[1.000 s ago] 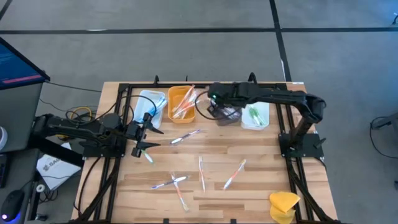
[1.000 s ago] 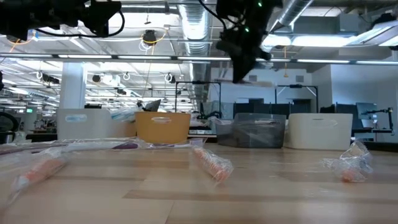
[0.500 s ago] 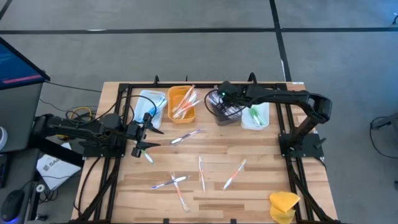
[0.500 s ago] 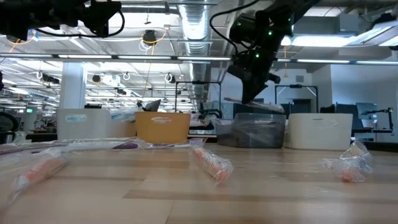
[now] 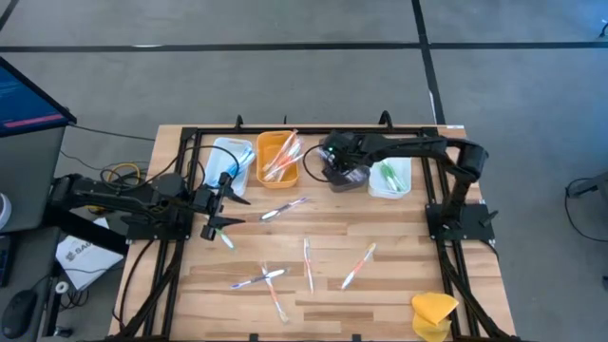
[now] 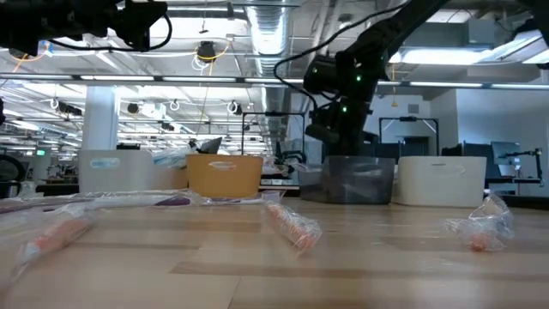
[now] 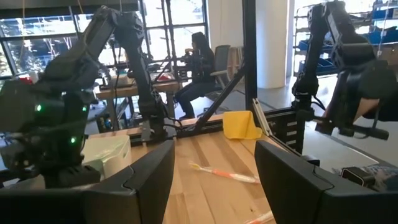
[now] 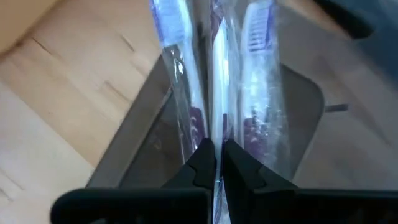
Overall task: Pick & Place Toothbrushes
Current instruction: Put the violet toothbrush into the gray bin, then put the orange toothbrush into the yellow bin
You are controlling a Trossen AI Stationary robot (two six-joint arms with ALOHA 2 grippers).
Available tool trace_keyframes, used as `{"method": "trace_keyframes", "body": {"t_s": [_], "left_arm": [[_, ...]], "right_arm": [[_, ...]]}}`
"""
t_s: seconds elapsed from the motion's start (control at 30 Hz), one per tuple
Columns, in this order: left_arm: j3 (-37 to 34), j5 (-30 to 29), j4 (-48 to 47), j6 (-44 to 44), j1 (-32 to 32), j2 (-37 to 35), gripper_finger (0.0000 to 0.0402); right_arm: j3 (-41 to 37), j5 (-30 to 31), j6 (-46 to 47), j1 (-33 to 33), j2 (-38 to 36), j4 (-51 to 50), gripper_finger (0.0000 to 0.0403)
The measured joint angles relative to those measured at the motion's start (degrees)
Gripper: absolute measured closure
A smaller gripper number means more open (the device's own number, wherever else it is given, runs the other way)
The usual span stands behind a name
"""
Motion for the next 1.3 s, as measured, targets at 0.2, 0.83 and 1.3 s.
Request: {"method": "trace_keyframes", "body": {"t_s": [0.2,0.83,1.3], "left_arm": [[0.0,0.0,0.0,0.0,0.0,0.0,0.0183],[0.0,0.0,0.0,0.0,0.0,0.0,0.0183],[0.0,0.0,0.0,0.0,0.0,0.0,0.0183]], "right_arm": [[0.1,-0.9,0.6,-0.6,2.8,0.4,0.0379],[11.9,0.2,1.4,1.6,2.4,-16.7,0.0193],[27.3,-11.8,1.5,12.1,2.3,-44.3,0.0228]]}}
